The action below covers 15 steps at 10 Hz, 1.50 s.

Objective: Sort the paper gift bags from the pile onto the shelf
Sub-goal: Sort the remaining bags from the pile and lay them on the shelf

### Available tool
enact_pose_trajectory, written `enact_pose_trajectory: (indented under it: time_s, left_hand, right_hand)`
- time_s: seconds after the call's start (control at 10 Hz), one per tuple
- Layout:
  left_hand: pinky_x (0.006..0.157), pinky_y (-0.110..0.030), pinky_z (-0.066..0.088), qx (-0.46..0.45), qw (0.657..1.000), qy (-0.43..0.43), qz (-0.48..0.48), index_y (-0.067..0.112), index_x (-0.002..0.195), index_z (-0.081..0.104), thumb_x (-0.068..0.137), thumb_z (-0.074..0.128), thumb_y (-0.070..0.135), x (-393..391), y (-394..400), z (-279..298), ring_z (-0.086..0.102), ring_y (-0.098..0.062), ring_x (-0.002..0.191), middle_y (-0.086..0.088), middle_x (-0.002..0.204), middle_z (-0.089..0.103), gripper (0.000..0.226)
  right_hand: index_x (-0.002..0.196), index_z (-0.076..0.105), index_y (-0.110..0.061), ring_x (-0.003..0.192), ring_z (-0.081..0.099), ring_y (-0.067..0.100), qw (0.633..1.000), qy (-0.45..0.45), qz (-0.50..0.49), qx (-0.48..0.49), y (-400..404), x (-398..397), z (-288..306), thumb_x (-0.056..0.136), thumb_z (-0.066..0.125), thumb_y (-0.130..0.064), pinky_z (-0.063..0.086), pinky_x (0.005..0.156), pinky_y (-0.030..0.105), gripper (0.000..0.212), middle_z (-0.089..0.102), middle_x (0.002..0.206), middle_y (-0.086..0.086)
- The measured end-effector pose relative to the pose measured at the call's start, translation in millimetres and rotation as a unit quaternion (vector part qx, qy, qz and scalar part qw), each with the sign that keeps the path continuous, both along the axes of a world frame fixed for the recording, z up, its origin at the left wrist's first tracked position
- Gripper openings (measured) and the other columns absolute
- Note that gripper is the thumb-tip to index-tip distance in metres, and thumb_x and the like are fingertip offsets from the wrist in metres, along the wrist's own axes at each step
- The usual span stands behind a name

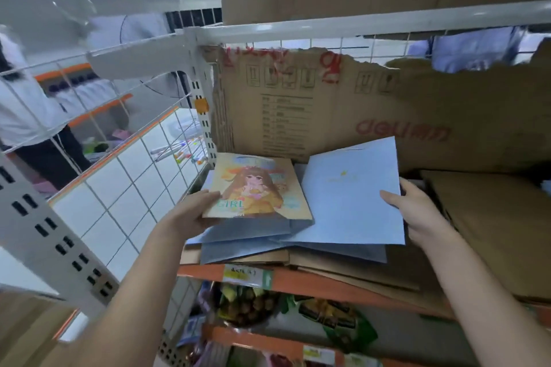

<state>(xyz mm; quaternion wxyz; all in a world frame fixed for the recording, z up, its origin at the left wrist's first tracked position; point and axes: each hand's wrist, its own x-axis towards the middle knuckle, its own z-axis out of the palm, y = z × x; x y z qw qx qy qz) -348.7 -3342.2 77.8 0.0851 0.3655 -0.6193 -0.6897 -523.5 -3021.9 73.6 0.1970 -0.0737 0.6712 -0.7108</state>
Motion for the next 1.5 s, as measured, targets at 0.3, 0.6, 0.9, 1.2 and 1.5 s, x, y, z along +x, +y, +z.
enact_pose_trajectory:
  time_s: [0.3, 0.6, 0.9, 1.2, 1.5]
  left_hand:
    - [0.067, -0.037, 0.055, 0.023, 0.99, 0.134, -0.043, 0.019, 0.121, 0.052, 0.1, 0.039, 0.018, 5, 77, -24, 0.067, -0.024, 0.081, -0.01, 0.105, 0.066, 0.025]
    - [0.056, -0.033, 0.055, 0.066, 0.983, 0.135, -0.11, 0.026, 0.113, 0.049, 0.099, 0.042, 0.022, -28, 219, -21, 0.07, -0.015, 0.057, -0.002, 0.077, 0.07, 0.016]
    - [0.077, -0.048, 0.053, 0.04, 0.983, 0.086, -0.158, 0.032, 0.088, 0.057, 0.098, 0.045, 0.024, -60, 376, -31, 0.066, -0.034, 0.08, -0.018, 0.099, 0.066, 0.017]
    - [0.041, -0.024, 0.049, 0.079, 0.98, 0.089, -0.158, 0.026, 0.092, 0.056, 0.097, 0.045, 0.015, -103, 528, -38, 0.065, -0.022, 0.066, -0.014, 0.096, 0.063, 0.017]
    - [0.094, -0.065, 0.042, 0.092, 0.974, 0.086, -0.188, 0.036, 0.101, 0.062, 0.088, 0.059, 0.039, -183, 610, -55, 0.056, -0.041, 0.113, -0.017, 0.123, 0.06, 0.013]
  right_hand:
    - [0.115, 0.059, -0.022, 0.082, 0.071, 0.024, 0.998, 0.029, -0.03, -0.043, 122, 14, 14, 0.048, 0.087, -0.043, 0.056, 0.057, 0.034, 0.076, 0.072, 0.1, 0.0]
    - [0.129, 0.051, -0.015, 0.091, 0.07, 0.024, 0.992, 0.037, -0.122, -0.02, 276, 32, 8, 0.051, 0.084, -0.046, 0.06, 0.062, 0.033, 0.09, 0.063, 0.122, 0.008]
    - [0.128, 0.053, -0.014, 0.092, 0.07, 0.026, 0.981, 0.038, -0.185, -0.031, 462, 37, -10, 0.088, 0.054, -0.012, 0.059, 0.067, 0.036, 0.04, 0.068, 0.114, 0.008]
    - [0.113, 0.061, -0.016, 0.071, 0.072, 0.022, 0.957, 0.003, -0.29, -0.028, 626, 46, -12, 0.09, 0.048, -0.001, 0.059, 0.057, 0.037, 0.03, 0.075, 0.087, 0.001]
    - [0.12, 0.059, -0.019, 0.091, 0.066, 0.031, 0.926, -0.002, -0.377, -0.026, 722, 9, -12, 0.074, 0.074, -0.022, 0.054, 0.073, 0.044, 0.048, 0.069, 0.103, 0.009]
